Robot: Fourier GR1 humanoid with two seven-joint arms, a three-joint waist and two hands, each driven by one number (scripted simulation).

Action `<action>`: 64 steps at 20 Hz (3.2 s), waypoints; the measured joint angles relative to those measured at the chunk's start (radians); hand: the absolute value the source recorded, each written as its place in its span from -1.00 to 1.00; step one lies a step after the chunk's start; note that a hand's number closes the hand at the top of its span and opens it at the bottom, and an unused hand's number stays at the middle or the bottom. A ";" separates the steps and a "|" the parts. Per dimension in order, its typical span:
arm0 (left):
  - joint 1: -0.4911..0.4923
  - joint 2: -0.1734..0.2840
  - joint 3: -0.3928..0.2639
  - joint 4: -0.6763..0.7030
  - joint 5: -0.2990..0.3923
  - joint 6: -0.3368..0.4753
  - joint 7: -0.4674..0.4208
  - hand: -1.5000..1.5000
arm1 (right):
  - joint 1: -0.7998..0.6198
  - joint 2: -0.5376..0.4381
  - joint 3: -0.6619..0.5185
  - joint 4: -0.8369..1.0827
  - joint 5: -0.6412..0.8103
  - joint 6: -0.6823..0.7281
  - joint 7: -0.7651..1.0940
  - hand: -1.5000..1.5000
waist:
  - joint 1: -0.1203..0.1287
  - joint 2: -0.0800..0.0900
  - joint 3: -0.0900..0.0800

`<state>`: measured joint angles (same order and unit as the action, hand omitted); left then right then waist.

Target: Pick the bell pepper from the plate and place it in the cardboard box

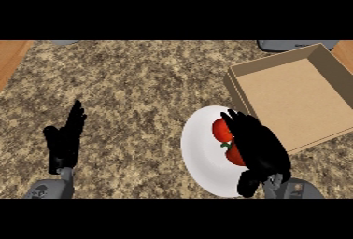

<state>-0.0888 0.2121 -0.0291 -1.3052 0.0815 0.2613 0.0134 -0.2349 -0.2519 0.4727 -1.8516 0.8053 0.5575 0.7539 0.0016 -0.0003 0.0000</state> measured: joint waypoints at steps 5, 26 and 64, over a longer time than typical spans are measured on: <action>-0.011 -0.016 0.018 0.010 -0.018 -0.011 -0.001 0.00 | 0.015 0.038 0.006 0.015 0.060 0.016 -0.011 -1.00 | -0.001 0.000 0.000; 0.012 -0.051 0.070 -0.033 -0.073 -0.064 0.028 0.00 | -0.002 0.130 -0.081 0.310 0.250 -0.096 -0.250 -1.00 | 0.001 0.000 0.000; -0.002 -0.071 0.115 -0.001 -0.103 -0.088 0.007 0.00 | 0.111 0.248 0.286 -0.350 0.352 0.017 0.071 1.00 | -0.003 -0.003 -0.001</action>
<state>-0.0911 0.1406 0.0856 -1.3059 -0.0213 0.1728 0.0207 -0.1239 -0.0041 0.7592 -2.2019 1.1574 0.5747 0.8254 -0.0014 -0.0028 -0.0007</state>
